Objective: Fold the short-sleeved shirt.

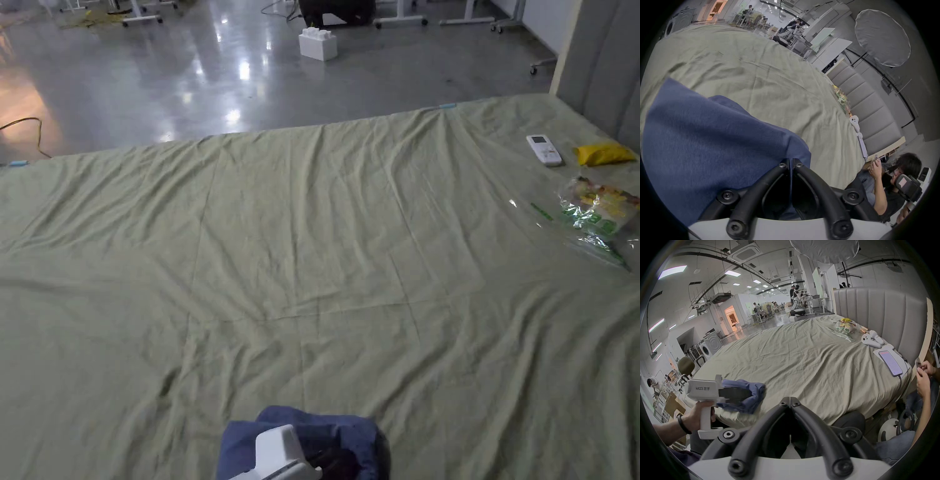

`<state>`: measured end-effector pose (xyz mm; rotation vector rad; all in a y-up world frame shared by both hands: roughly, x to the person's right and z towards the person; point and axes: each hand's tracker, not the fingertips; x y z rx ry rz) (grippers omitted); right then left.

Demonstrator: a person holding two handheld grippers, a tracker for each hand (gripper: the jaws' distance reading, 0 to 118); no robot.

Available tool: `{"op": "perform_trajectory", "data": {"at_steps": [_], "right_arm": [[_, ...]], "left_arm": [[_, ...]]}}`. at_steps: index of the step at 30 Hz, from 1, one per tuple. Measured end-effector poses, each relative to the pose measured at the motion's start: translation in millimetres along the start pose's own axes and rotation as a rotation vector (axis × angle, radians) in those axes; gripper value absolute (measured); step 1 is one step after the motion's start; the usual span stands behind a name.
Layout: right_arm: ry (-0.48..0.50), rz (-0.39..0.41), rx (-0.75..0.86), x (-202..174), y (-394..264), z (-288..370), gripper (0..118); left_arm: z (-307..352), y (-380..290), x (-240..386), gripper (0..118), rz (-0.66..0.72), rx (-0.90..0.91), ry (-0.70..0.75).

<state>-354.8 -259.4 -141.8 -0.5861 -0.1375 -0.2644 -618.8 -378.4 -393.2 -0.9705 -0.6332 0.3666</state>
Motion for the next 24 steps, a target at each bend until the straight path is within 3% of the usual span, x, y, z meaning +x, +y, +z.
{"op": "perform_trajectory", "data": {"at_steps": [5, 9, 13, 15, 18, 20, 21, 22, 24], "right_arm": [[0.115, 0.024, -0.041, -24.0, 2.0, -26.3, 0], [0.254, 0.036, -0.079, -54.6, 10.8, -71.2, 0], [0.388, 0.052, -0.147, -92.8, 24.3, -138.6, 0], [0.405, 0.044, -0.229, -102.9, 23.9, -175.4, 0], [0.298, 0.104, -0.418, -109.2, 6.7, -227.9, 0], [0.313, 0.066, -0.402, -100.3, -4.4, -240.3, 0], [0.325, -0.001, -0.39, -96.3, 0.2, -236.0, 0], [0.321, -0.049, -0.416, -93.1, 4.1, -232.6, 0], [0.321, 0.002, -0.431, -93.6, 4.6, -234.2, 0]], "left_arm": [[18.1, 12.4, 7.0, 3, -0.029, 0.018, -0.012], [81.1, 28.7, 11.5, 3, -0.009, 0.213, -0.133], [147.5, 41.9, -2.9, 3, -0.093, 0.322, -0.058], [163.6, 43.8, -22.8, 4, -0.078, 0.307, -0.029], [179.3, 39.9, -56.4, 7, -0.041, 0.273, -0.014], [183.9, 33.9, -77.9, 28, -0.031, 0.268, -0.028], [182.9, 33.3, -85.9, 28, 0.001, 0.247, -0.048], [179.7, 33.6, -94.3, 35, 0.022, 0.21, -0.056], [164.3, 36.0, -108.7, 83, 0.035, 0.143, -0.055]]}}
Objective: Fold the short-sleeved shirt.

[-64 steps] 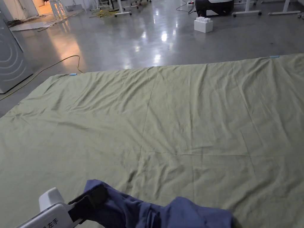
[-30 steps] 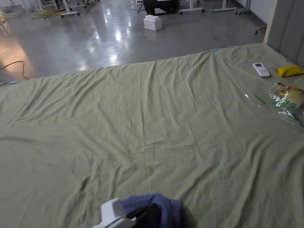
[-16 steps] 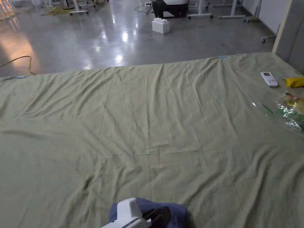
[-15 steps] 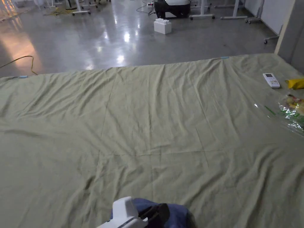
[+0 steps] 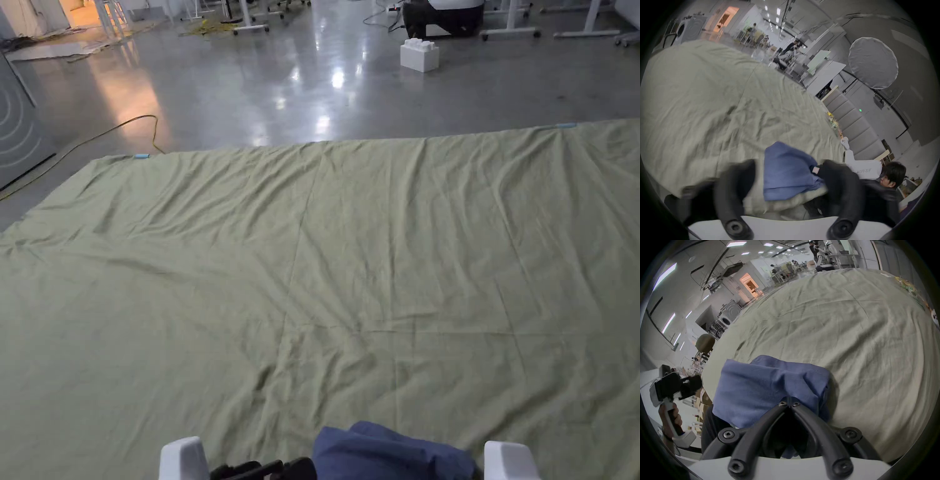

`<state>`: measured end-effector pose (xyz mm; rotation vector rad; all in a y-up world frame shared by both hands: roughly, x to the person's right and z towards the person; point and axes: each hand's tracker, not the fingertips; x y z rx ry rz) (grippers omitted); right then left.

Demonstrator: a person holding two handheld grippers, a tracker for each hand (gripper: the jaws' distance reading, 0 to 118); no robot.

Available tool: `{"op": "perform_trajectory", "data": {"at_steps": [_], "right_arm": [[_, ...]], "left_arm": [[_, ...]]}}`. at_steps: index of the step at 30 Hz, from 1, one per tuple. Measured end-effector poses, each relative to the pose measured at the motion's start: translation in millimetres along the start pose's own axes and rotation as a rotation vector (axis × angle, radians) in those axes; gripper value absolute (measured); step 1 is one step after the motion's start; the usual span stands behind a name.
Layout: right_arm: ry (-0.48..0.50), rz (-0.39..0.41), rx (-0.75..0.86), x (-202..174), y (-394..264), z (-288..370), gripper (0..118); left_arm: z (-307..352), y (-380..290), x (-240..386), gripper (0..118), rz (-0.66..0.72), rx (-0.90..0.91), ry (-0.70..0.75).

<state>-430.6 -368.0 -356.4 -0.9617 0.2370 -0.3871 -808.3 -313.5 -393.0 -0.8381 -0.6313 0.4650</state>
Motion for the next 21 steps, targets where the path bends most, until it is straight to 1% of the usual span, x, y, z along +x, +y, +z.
{"op": "perform_trajectory", "data": {"at_steps": [1, 2, 4, 6, 9, 12, 13, 14, 15, 16, 17, 18, 19, 20, 21], "right_arm": [[-0.004, 0.042, 0.003, -0.2, -0.7, -2.5, 0], [-0.006, 0.047, 0.005, -1.8, -1.3, -3.0, 0], [-0.006, 0.041, 0.007, -1.6, -1.2, -1.7, 0], [-0.005, 0.033, 0.009, -1.0, -2.1, -2.1, 0], [0.003, 0.0, 0.016, 1.4, -3.7, -1.0, 0], [0.0, 0.003, 0.022, -0.3, -4.8, -0.9, 0], [-0.003, 0.01, 0.023, -1.3, -4.6, -0.6, 0], [-0.005, 0.016, 0.022, -2.7, -4.8, -0.6, 0], [-0.006, 0.021, 0.022, -3.2, -4.6, -0.1, 0], [-0.008, 0.026, 0.021, -4.0, -4.5, 0.7, 0], [-0.009, 0.033, 0.02, -4.3, -4.1, 2.2, 0], [-0.007, 0.036, 0.016, -4.2, -2.4, 3.5, 0], [0.009, 0.04, 0.013, -4.1, -0.6, 5.8, 0], [0.011, 0.041, 0.015, -5.8, 0.7, 9.6, 0], [0.022, 0.039, 0.02, -7.2, 1.1, 13.1, 0]], "left_arm": [[-9.7, 0.1, -9.7, 105, 0.027, -0.031, -0.026], [-17.6, 0.8, -18.7, 115, 0.055, -0.057, -0.054], [-40.4, 5.7, -38.6, 115, 0.178, -0.112, -0.141], [-61.5, 7.5, -54.9, 115, 0.27, -0.131, -0.201], [-90.1, 9.3, -67.0, 114, 0.371, -0.165, -0.233], [-117.5, 5.4, -64.1, 114, 0.456, -0.268, -0.338], [-124.6, 4.8, -59.4, 113, 0.432, -0.29, -0.324], [-127.5, 6.4, -53.7, 102, 0.398, -0.282, -0.318], [-127.9, 7.2, -47.5, 89, 0.34, -0.281, -0.28], [-129.1, 9.0, -42.2, 73, 0.308, -0.298, -0.22], [-128.8, 10.4, -37.3, 62, 0.244, -0.309, -0.147], [-125.5, 12.0, -37.1, 62, 0.208, -0.307, -0.123], [-119.7, 13.7, -32.9, 60, 0.231, -0.303, -0.16], [-112.2, 17.0, -30.4, 57, 0.239, -0.302, -0.172], [-105.0, 20.0, -26.5, 56, 0.233, -0.289, -0.177]]}}
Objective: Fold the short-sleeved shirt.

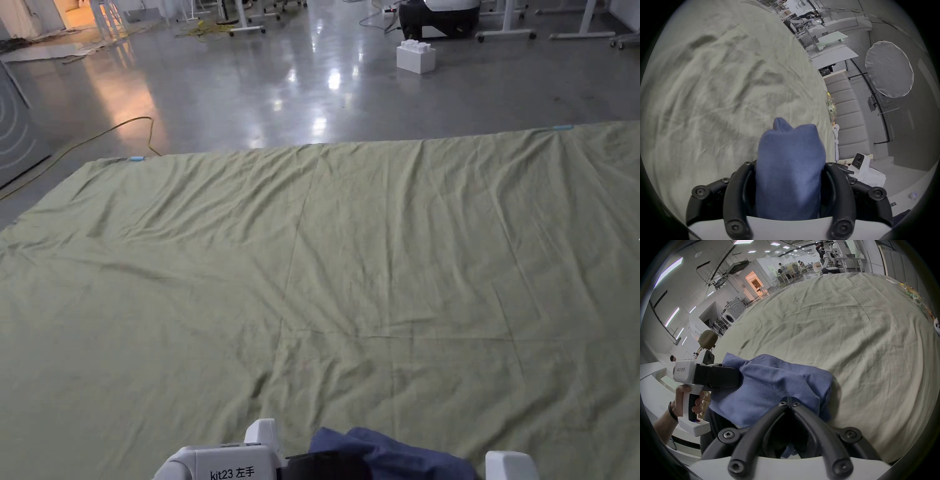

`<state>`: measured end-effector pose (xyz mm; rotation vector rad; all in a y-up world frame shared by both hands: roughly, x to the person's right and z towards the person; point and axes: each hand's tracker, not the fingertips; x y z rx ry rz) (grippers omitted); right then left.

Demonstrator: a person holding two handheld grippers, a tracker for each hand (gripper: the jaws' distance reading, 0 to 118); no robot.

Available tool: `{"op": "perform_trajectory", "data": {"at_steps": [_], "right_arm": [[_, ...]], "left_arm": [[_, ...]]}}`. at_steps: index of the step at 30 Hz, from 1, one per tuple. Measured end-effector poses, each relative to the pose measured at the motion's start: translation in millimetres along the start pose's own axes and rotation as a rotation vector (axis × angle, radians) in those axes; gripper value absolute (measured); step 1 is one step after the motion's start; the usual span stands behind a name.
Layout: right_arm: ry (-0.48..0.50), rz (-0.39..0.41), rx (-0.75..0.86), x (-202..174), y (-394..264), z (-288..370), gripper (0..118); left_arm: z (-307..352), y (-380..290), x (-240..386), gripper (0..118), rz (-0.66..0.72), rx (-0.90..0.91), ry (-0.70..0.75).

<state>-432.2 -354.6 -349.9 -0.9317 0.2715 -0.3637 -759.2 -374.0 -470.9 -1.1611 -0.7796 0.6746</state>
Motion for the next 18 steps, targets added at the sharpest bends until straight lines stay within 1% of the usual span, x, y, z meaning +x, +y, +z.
{"op": "perform_trajectory", "data": {"at_steps": [2, 4, 5, 7, 9, 11, 13, 15, 17, 18], "right_arm": [[0.05, -0.013, 0.039, -4.7, 1.2, 10.2, 0], [0.073, -0.015, 0.059, -10.1, 0.5, 18.9, 0], [0.079, -0.013, 0.059, -11.2, -0.2, 22.2, 0], [0.104, -0.014, 0.057, -12.0, -2.7, 26.7, 0], [0.115, -0.022, 0.046, -10.2, -5.5, 26.3, 0], [0.113, -0.046, 0.031, -7.1, -8.5, 24.0, 0], [0.111, -0.092, 0.016, -1.6, -11.1, 20.0, 0], [0.114, -0.12, 0.015, 3.1, -12.7, 18.0, 0], [0.11, -0.144, 0.005, 6.8, -11.7, 16.9, 0], [0.108, -0.148, 0.001, 8.8, -10.8, 17.2, 0]], "left_arm": [[25.8, 6.5, 7.5, 56, -0.01, 0.024, -0.019], [66.4, 18.9, 6.4, 56, -0.021, 0.092, -0.047], [89.4, 25.3, 3.6, 56, -0.026, 0.124, -0.034], [149.5, 42.9, -11.6, 56, -0.045, 0.211, 0.076], [202.9, 59.1, -35.4, 56, 0.0, 0.264, 0.177], [247.6, 75.6, -61.2, 56, 0.07, 0.264, 0.306], [278.8, 88.8, -86.7, 56, 0.121, 0.25, 0.411], [290.0, 94.0, -98.4, 56, 0.196, 0.272, 0.473], [294.3, 102.9, -113.0, 57, 0.212, 0.291, 0.465], [290.7, 106.9, -116.3, 58, 0.234, 0.314, 0.5]]}}
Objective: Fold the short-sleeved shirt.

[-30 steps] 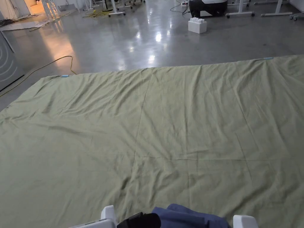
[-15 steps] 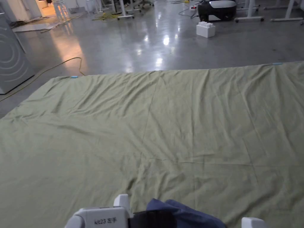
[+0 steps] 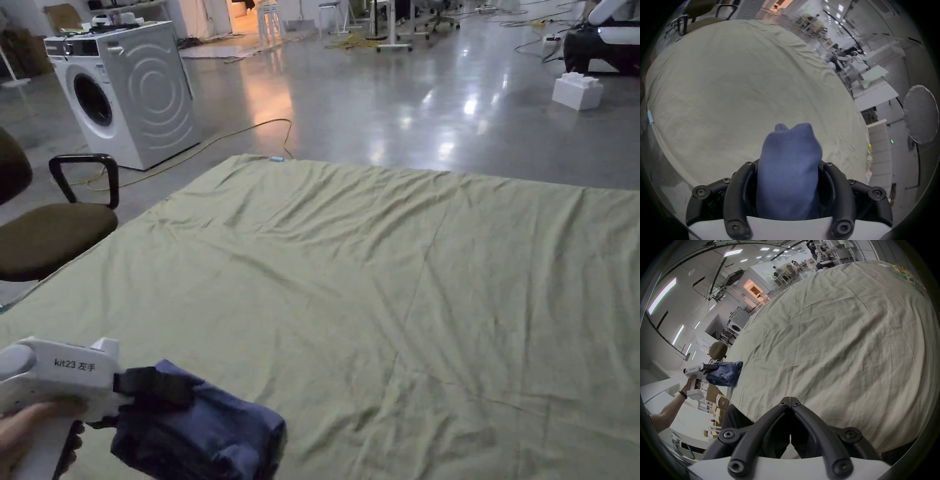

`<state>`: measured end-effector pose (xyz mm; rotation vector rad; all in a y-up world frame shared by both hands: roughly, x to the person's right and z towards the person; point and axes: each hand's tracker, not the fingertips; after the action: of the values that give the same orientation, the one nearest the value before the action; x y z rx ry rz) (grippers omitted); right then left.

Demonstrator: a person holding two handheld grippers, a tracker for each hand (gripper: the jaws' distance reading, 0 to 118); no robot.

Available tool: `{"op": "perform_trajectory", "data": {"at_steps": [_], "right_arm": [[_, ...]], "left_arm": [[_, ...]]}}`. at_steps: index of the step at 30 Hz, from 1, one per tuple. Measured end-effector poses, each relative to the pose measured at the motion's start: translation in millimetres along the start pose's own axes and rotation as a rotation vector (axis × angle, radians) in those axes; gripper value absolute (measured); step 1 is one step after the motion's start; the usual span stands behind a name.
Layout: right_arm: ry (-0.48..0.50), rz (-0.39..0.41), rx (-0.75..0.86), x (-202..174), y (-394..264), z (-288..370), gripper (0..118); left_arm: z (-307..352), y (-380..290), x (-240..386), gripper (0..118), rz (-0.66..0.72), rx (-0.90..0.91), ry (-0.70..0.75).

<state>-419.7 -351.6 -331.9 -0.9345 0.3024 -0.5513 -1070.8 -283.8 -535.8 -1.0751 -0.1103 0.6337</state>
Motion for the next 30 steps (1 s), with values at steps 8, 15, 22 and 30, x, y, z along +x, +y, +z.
{"op": "perform_trajectory", "data": {"at_steps": [8, 15, 22, 30], "right_arm": [[-0.039, 0.029, 0.004, 9.7, -1.5, 20.2, 0], [-0.041, 0.12, 0.141, -4.6, -8.4, 62.2, 0], [-0.167, 0.303, 0.516, -49.0, 20.5, 134.7, 0], [-0.221, 0.381, 0.797, -85.4, 36.4, 185.7, 0]], "left_arm": [[21.4, 20.4, 19.9, 90, -0.199, 0.146, 0.398], [112.9, -25.5, 116.4, 89, -0.493, 0.42, 0.327], [144.0, -156.1, 228.5, 88, -0.84, 0.805, 0.182], [110.2, -258.1, 315.3, 84, -0.857, 0.922, 0.085]]}}
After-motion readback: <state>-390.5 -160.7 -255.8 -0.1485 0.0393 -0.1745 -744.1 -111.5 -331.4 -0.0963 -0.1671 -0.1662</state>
